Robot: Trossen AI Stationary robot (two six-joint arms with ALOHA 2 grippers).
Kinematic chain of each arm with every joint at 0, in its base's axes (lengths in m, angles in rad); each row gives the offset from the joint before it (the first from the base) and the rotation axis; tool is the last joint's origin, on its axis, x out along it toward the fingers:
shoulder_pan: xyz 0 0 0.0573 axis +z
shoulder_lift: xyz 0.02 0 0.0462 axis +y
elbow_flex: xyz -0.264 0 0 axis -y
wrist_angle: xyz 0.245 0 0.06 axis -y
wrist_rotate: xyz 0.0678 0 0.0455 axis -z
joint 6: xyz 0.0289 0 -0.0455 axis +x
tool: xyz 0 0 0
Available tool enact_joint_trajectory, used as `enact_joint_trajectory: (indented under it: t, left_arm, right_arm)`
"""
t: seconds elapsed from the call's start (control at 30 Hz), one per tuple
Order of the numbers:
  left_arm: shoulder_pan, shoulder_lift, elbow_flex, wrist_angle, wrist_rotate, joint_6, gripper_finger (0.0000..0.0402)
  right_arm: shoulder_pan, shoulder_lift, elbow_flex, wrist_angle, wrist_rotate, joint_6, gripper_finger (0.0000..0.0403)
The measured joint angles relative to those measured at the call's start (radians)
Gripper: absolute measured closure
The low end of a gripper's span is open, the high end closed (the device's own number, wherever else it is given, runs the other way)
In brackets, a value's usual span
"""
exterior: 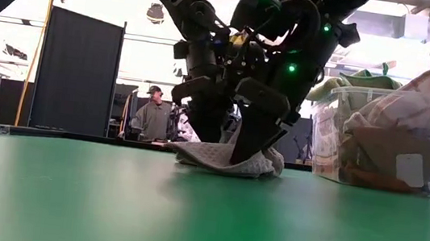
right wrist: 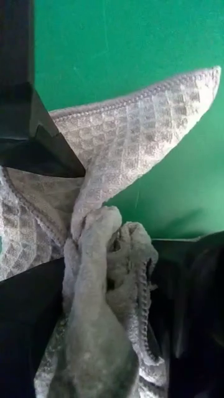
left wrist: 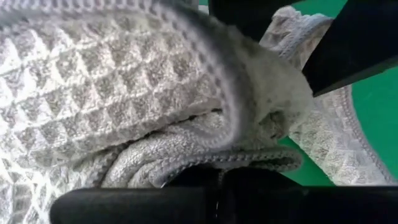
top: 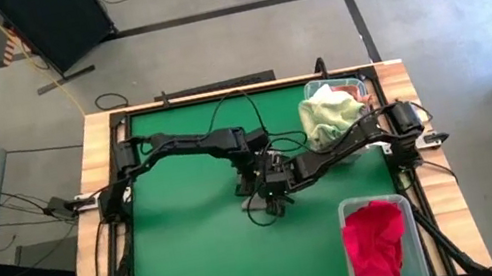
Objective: Sort towels by color in basket
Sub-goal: Put the gray towel into the top transparent bin
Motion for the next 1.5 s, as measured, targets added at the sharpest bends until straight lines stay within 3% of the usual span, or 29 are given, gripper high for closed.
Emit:
enact_joint_trajectory:
  t: [0.2,0.47,0.7,0.87,1.03,1.17,1.5]
  left_arm:
    - [-0.003,-0.048,0.000,0.005,0.052,-0.015,0.0395]
    - [-0.004,-0.216,0.000,0.067,0.097,-0.008,0.0391]
    - [-0.017,-0.314,0.008,0.277,0.207,-0.012,0.0391]
    - [-0.031,-0.305,0.007,0.502,0.142,-0.013,0.0390]
    - [-0.030,-0.280,0.006,0.742,0.040,0.015,0.0390]
    - [-0.021,-0.235,0.012,0.910,0.032,0.008,0.0390]
    - [0.027,-0.030,0.205,0.962,0.070,-0.046,0.0390]
  right_arm:
    - [0.019,-0.062,0.000,-0.047,0.032,0.001,0.0143]
    - [0.069,-0.260,-0.001,-0.119,0.130,-0.039,0.0143]
    - [0.117,-0.447,-0.002,-0.187,0.309,-0.103,0.0143]
    - [0.130,-0.563,-0.002,-0.280,0.388,-0.092,0.0143]
    - [0.119,-0.650,0.000,-0.437,0.525,0.035,0.0143]
    - [0.098,-0.701,0.000,-0.496,0.540,0.075,0.0143]
    - [0.080,-0.727,-0.002,-0.668,0.560,0.131,0.0143]
